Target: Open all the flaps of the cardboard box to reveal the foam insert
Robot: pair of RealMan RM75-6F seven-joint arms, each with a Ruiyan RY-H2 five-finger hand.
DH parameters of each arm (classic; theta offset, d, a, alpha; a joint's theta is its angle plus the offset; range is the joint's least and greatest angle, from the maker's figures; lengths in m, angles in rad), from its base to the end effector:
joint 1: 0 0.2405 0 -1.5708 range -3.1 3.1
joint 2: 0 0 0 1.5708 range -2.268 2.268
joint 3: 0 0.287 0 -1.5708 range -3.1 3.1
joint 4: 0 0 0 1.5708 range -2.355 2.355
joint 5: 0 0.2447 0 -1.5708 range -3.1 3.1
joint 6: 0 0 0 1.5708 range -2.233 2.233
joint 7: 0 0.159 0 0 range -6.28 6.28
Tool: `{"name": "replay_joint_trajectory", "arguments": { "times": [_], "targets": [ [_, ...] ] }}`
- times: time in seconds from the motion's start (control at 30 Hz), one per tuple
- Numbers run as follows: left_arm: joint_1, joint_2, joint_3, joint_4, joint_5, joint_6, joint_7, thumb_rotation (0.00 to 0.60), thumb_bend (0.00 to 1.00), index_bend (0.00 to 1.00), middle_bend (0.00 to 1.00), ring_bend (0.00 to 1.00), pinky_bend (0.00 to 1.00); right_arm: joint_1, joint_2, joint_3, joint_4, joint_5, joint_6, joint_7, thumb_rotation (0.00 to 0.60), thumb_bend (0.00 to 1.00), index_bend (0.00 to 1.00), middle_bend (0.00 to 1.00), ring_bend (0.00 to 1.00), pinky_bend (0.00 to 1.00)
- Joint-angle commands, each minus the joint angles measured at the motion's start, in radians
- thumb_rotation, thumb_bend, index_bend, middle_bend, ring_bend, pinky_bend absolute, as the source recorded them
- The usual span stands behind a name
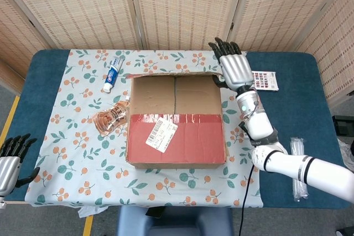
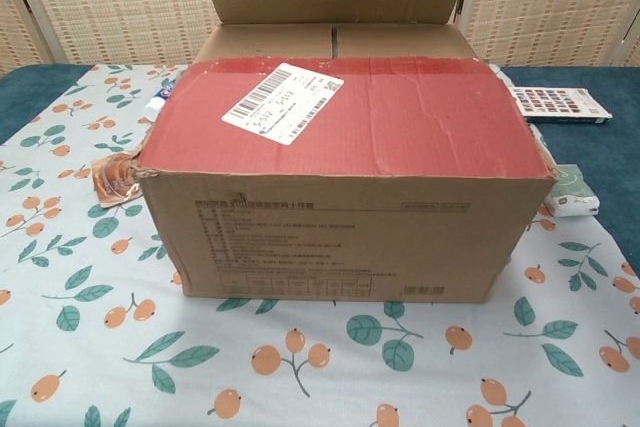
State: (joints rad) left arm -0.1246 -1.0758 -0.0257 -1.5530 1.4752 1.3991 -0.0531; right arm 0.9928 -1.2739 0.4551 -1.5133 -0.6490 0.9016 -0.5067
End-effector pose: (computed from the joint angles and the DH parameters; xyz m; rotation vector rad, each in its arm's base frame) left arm -0.3737 0.2109 0.1509 -1.4438 -0.9302 -0.8173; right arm -0.0744 -0.5091 0.1014 1.5625 -0.8692 1.0154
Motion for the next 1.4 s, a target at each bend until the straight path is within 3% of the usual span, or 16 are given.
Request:
{"name": "replay_joint_trajectory", "arguments": {
  "times": [0.03,0.4,0.57,0.77,0.9,1.03,1.23,1.4],
  "targets": [
    [-0.002,0.000,-0.005,0.004,-0.008,-0.003,-0.008,0.600,0.38,0.16,0.11,0.07,0.00,0.056,-0.032,0.019,0.117,0.024,-0.056,0.044,0.600,0.44,0.02,0.00,0.05,0.00],
    [-0.001,-0.001,-0.022,0.018,-0.048,-0.012,-0.031,0.600,0.38,0.17,0.11,0.07,0.00,0.144,-0.168,0.019,0.469,-0.005,-0.153,0.170,0.600,0.44,0.02,0.00,0.05,0.00],
    [0.000,0.000,-0.022,0.019,-0.051,-0.015,-0.035,0.600,0.39,0.17,0.11,0.07,0.00,0.137,-0.173,0.003,0.492,-0.051,-0.158,0.209,0.600,0.44,0.02,0.00,0.05,0.00],
    [0.001,0.000,-0.020,0.015,-0.049,-0.013,-0.024,0.600,0.38,0.17,0.11,0.07,0.00,0.067,-0.086,-0.023,0.333,-0.118,-0.093,0.232,0.600,0.44,0.02,0.00,0.05,0.00],
    [0.001,-0.003,-0.020,0.013,-0.049,-0.013,-0.012,0.600,0.39,0.17,0.11,0.07,0.00,-0.028,0.032,-0.063,0.117,-0.157,-0.022,0.222,0.600,0.44,0.02,0.00,0.05,0.00],
    [-0.004,-0.004,-0.018,0.011,-0.046,-0.020,-0.008,0.600,0.39,0.17,0.11,0.07,0.00,-0.139,0.129,-0.099,-0.076,-0.215,0.021,0.302,0.600,0.45,0.02,0.00,0.05,0.00],
    [-0.018,-0.009,-0.018,0.011,-0.054,-0.050,0.005,0.600,0.39,0.17,0.11,0.07,0.00,-0.256,0.212,-0.112,-0.193,-0.362,-0.041,0.600,0.600,0.44,0.03,0.01,0.07,0.00],
    [-0.029,0.004,-0.006,0.010,-0.025,-0.068,-0.038,0.600,0.38,0.16,0.11,0.07,0.00,-0.301,0.235,-0.096,-0.182,-0.493,-0.127,0.898,0.600,0.44,0.10,0.05,0.12,0.06]
  ]
}}
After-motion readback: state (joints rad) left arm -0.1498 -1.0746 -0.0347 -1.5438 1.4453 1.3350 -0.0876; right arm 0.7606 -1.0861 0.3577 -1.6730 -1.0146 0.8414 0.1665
